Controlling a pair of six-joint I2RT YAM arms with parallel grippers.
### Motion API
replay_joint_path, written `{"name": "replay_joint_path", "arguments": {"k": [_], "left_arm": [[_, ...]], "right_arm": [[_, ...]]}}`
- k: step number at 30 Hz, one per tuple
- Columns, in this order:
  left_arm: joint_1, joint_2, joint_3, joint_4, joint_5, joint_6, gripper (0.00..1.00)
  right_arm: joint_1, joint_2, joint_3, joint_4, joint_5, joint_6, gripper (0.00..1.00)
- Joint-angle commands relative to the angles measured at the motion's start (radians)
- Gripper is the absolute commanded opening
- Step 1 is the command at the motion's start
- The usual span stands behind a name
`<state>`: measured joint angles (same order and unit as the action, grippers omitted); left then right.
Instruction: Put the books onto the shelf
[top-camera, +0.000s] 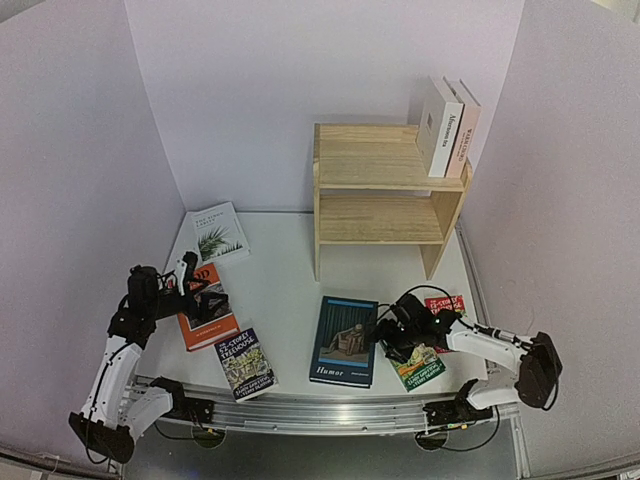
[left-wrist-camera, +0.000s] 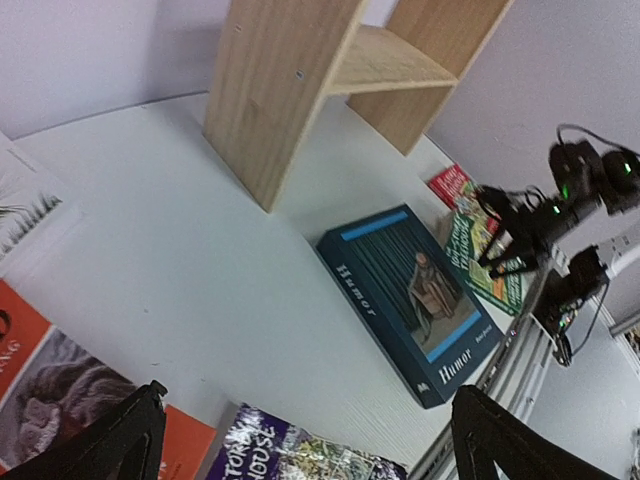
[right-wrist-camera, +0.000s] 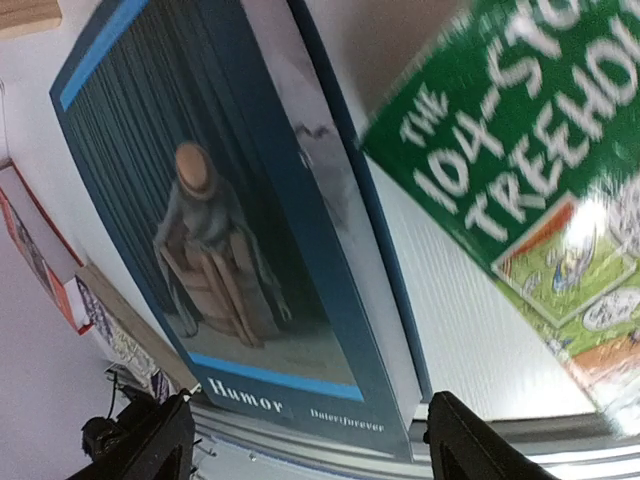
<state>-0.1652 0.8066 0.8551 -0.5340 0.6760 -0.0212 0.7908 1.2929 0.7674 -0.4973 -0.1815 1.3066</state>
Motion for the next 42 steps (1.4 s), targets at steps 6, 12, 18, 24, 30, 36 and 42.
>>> {"name": "replay_joint_path", "arguments": {"k": [6,12,18,24,30,36,42], "left_arm": [[-0.171,0.042,-0.015,-0.015,0.033,0.031,1.0],[-0.171,0.045,0.005,0.01,0.025,0.004,1.0],[-0.171,0.046,0.014,0.028,0.014,-0.034,1.0],[-0.169,0.047,0.029,0.04,-0.023,-0.054,1.0],[-0.17,0.039,0.023,0.015,-0.04,-0.051,1.0],[-0.169,0.063,0.021,-0.013,-0.001,-0.045,1.0],[-0.17,0.14,0.119,-0.162,0.091,0.155,1.0]], "right_arm": [[-0.137,0.3,0.232,-0.01,0.022,-0.285,0.79],[-0.152,0.391,0.262,-0.015,0.002,-0.332,0.79],[-0.153,0.499,0.284,0.075,-0.094,-0.402,0.76],[-0.151,0.562,0.225,0.229,-0.192,-0.367,0.39],[-0.134,0.527,0.161,0.333,-0.244,-0.38,0.0],[0.009,0.413,0.266,0.325,-0.215,-0.6,0.0],[0.156,0.354,0.431,0.267,-0.192,-0.881,0.0]]}}
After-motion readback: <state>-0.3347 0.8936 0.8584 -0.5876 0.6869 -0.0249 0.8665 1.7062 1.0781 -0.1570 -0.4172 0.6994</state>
